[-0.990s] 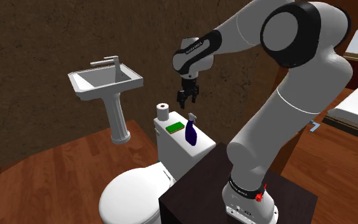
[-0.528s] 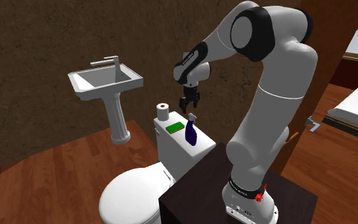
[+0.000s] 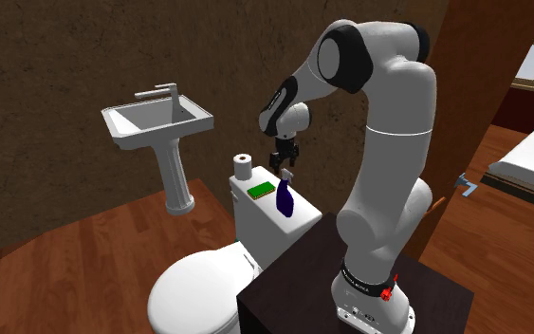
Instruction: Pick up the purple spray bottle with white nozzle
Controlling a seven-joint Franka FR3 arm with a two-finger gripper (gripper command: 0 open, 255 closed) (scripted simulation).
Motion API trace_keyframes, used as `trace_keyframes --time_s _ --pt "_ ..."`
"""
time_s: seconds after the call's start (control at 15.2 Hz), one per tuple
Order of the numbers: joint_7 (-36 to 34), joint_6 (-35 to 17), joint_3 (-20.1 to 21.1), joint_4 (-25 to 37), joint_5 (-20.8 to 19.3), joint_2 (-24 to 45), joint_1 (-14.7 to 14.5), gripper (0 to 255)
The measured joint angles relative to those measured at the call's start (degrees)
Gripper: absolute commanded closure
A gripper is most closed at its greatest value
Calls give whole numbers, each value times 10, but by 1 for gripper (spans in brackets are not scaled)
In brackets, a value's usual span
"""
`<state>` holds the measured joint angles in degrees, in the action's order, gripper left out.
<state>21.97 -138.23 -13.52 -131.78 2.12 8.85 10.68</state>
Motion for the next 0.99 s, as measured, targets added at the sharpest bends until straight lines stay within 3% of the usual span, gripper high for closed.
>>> trace_keyframes --time_s 0.26,0.33,0.99 --pt "5 -29 3 -7 9 23 1 0" --pt "6 -32 3 -8 10 25 1 255" --pt "7 -35 3 -8 11 27 2 255"
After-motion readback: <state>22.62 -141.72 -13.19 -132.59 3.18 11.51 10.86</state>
